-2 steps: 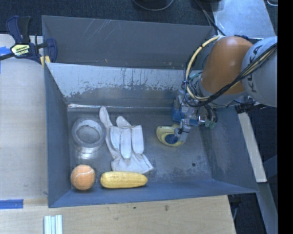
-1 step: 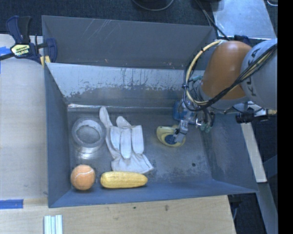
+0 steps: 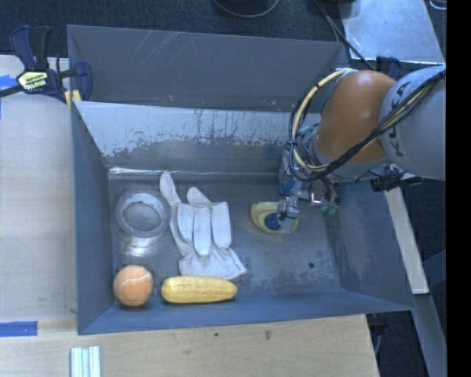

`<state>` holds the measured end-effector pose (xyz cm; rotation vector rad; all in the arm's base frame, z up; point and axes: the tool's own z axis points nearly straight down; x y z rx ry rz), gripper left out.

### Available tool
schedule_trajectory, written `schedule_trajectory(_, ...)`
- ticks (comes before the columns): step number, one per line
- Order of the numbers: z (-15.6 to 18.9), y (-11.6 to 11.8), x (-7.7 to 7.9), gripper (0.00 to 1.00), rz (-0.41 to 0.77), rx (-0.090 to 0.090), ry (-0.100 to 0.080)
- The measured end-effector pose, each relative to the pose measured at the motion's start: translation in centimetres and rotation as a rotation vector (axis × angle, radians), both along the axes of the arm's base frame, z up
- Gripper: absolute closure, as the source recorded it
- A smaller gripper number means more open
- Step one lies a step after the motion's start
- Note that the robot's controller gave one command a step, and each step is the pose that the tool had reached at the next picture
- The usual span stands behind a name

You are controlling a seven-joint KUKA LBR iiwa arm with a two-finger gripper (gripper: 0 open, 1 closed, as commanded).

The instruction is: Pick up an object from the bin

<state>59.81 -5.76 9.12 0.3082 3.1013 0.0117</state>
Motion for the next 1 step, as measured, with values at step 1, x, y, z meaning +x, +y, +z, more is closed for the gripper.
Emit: schedule_trajectory(1,-1.07,1.57,-0.08,1.0,0.2,-0.004,0.007)
